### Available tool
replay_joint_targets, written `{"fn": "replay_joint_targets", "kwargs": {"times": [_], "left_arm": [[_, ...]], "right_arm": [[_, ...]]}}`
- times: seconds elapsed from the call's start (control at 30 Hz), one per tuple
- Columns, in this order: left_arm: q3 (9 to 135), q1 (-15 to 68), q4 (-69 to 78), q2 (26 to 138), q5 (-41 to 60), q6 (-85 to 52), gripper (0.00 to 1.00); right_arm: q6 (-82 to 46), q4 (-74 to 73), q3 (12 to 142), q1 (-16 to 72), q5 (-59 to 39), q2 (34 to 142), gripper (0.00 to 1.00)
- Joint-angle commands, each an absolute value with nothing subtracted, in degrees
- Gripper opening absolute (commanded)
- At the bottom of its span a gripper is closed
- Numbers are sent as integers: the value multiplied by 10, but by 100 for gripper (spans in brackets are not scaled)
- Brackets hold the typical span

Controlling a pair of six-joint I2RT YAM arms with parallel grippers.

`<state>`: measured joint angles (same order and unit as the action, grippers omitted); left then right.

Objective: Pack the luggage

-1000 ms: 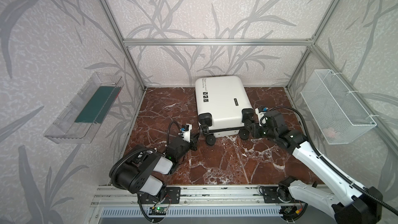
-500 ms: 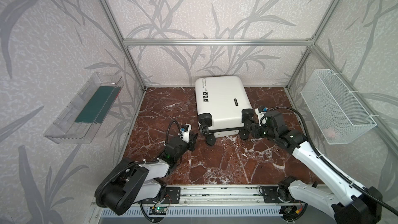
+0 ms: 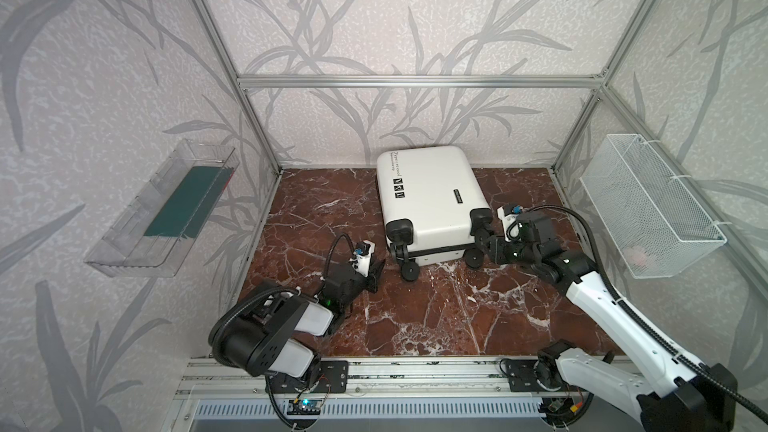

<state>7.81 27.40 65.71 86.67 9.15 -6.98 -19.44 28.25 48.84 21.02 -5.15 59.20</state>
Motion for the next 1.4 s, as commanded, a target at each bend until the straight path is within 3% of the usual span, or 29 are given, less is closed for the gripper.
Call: {"fn": "replay_joint_targets", "kwargs": {"times": [0.0,0.7,1.1,1.37], "left_arm": [[82,277,802,914,111,-47,34],[123,277,810,970,141,-39,24],[121,277,810,968,149,-37,1],[86,277,809,924,141,-64,0]], "right_arm": [[-190,268,499,205,-49,586,0],[-192,268,489,202,-52,581,0],[-192,269,487,201,-54,577,0],[-195,268,487,201,-55,577,0]]}}
